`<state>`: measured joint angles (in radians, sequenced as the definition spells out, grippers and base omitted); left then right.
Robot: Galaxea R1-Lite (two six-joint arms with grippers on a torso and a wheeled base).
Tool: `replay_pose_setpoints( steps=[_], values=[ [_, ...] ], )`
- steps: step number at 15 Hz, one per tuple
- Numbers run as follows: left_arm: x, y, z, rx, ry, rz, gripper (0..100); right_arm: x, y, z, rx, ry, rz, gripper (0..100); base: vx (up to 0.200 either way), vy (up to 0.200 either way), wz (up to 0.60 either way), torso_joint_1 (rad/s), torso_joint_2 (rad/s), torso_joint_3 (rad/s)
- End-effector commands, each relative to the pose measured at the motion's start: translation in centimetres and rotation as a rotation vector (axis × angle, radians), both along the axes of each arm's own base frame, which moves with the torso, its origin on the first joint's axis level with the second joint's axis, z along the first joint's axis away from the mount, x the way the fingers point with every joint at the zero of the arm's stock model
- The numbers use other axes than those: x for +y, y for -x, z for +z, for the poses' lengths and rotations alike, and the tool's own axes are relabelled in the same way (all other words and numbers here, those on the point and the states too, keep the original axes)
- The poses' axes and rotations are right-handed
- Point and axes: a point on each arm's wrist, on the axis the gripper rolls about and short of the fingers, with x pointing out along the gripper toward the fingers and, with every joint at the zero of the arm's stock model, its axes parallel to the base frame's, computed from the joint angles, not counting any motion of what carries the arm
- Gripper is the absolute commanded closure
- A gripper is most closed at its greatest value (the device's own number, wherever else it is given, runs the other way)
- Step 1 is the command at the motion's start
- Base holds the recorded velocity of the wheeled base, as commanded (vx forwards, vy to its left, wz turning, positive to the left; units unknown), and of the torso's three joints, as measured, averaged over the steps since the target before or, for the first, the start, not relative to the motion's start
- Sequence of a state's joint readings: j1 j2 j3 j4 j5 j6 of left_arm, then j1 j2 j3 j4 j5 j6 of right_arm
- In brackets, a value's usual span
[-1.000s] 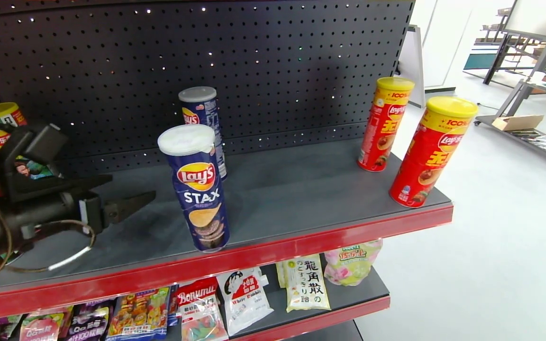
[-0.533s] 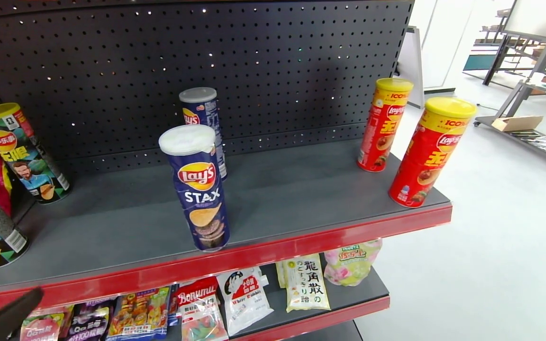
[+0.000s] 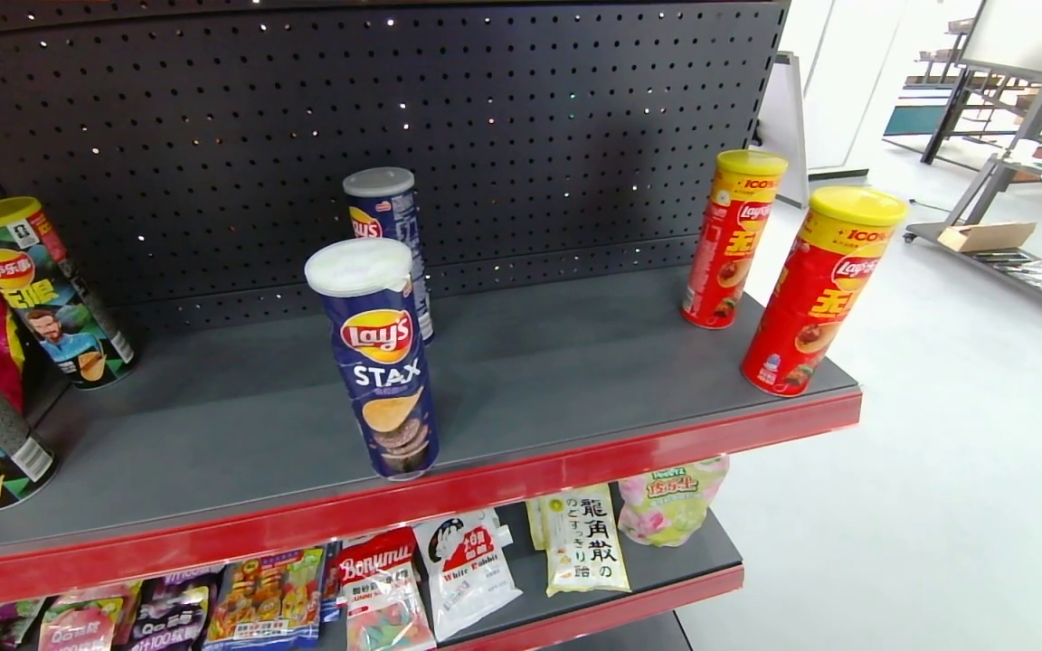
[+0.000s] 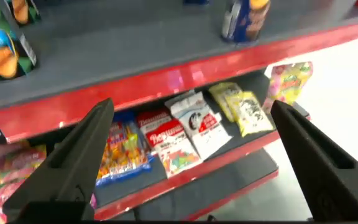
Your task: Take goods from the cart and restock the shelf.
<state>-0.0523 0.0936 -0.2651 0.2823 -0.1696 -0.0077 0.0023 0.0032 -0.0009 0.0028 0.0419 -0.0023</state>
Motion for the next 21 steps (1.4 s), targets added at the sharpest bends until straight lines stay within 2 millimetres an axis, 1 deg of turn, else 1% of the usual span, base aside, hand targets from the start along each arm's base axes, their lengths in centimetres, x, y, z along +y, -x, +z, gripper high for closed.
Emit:
replay_pose_setpoints(
  steps=[1,2,3,8,11,13,14,17,20,21],
  values=[
    [-0.1,-1.3,-3.0,-0.005,-0.021,0.002,0,0.0,0.0,0.0,0.003,-0.001,0.002,0,0.000,0.000,0.60,0.002,-0.01,-0.002],
    [-0.1,-1.8,-3.8,-0.045,-0.018,0.010,0,0.0,0.0,0.0,0.000,-0.002,0.000,0,0.000,0.000,0.60,-0.002,0.01,0.007],
    [-0.1,-1.9,-3.7,-0.073,-0.015,0.007,0,0.0,0.0,0.0,0.003,-0.001,0.000,0,0.000,0.000,0.60,-0.002,0.00,-0.002],
    [-0.1,-1.9,-3.7,-0.066,-0.019,0.010,0,0.0,0.0,0.0,0.000,-0.002,0.000,0,0.000,0.000,0.60,0.006,0.00,0.001],
    [0.0,-1.9,-3.8,-0.072,-0.027,0.049,0,0.0,0.0,0.0,0.001,-0.005,-0.001,0,0.000,0.000,0.00,0.000,0.00,0.000],
    [0.2,-2.0,-3.8,-0.067,-0.028,0.145,0,0.0,0.0,0.0,0.001,-0.005,-0.001,0,0.000,0.000,0.00,0.000,0.00,0.000],
    [0.2,-2.0,-3.8,-0.067,-0.030,0.154,0,0.0,0.0,0.0,0.001,-0.007,-0.001,0,0.000,0.000,0.00,0.000,0.00,0.000],
    [0.3,-1.9,-4.5,-0.061,-0.032,0.221,0,0.0,0.0,0.0,0.001,-0.005,-0.001,0,0.000,0.000,0.00,0.000,0.00,0.000],
    [0.2,-1.9,-4.4,-0.059,-0.032,0.247,0,0.0,0.0,0.0,0.001,-0.007,-0.001,0,0.000,0.000,0.00,0.000,0.00,0.000],
    [0.2,-1.6,-4.5,-0.099,-0.028,0.245,0,0.0,0.0,0.0,0.001,-0.005,-0.001,0,0.000,0.000,0.00,0.000,0.00,0.000]
  ],
)
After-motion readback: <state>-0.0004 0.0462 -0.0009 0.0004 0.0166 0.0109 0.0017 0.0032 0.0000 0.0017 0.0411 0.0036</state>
